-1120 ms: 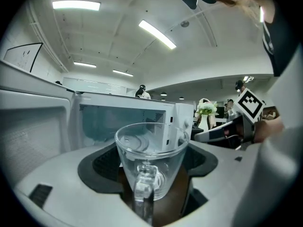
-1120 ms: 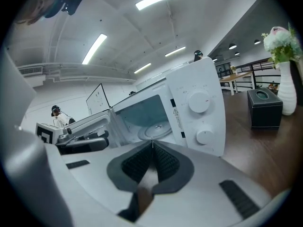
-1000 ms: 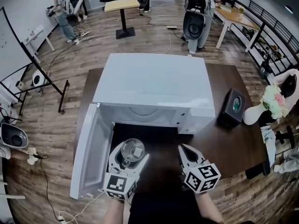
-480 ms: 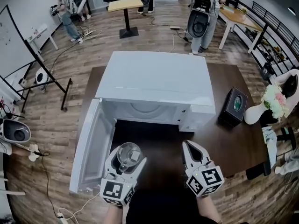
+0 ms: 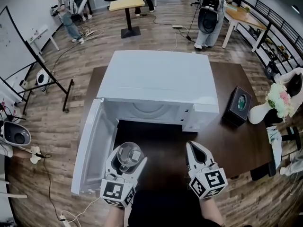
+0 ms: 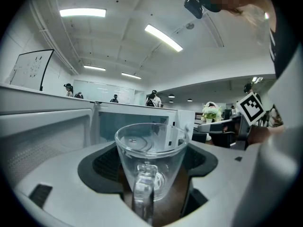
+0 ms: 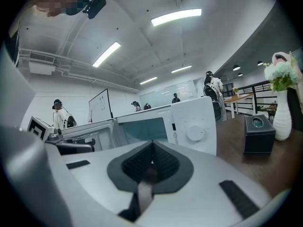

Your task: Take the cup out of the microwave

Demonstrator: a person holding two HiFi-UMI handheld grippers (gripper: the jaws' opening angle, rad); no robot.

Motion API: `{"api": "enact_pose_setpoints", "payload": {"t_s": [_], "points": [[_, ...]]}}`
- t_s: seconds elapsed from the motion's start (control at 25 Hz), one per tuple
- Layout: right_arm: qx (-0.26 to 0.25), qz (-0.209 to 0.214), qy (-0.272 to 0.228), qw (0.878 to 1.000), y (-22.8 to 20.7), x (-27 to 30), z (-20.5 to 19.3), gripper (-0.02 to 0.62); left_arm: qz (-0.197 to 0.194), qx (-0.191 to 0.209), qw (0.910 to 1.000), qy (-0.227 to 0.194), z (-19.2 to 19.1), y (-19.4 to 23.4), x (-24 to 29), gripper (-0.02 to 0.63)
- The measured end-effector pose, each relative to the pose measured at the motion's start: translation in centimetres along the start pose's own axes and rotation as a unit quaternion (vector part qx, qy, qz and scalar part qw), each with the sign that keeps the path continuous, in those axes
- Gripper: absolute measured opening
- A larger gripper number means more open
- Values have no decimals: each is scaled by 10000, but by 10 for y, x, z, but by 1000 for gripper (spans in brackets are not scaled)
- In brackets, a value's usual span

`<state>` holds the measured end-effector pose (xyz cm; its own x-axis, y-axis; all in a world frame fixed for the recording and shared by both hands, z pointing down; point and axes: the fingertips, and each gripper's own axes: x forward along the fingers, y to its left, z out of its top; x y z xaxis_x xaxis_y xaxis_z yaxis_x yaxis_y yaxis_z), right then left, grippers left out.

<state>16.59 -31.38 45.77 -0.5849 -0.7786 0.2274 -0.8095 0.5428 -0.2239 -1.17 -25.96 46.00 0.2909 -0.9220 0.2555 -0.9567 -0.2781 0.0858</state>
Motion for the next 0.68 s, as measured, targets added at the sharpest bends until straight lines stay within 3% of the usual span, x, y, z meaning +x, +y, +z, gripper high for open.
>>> {"api": "enact_pose_setpoints", "payload": {"t_s": [0.68], "points": [[41, 99, 38, 9999, 6, 10, -2, -6, -29, 32, 10000, -12, 0, 4, 11, 383]]}}
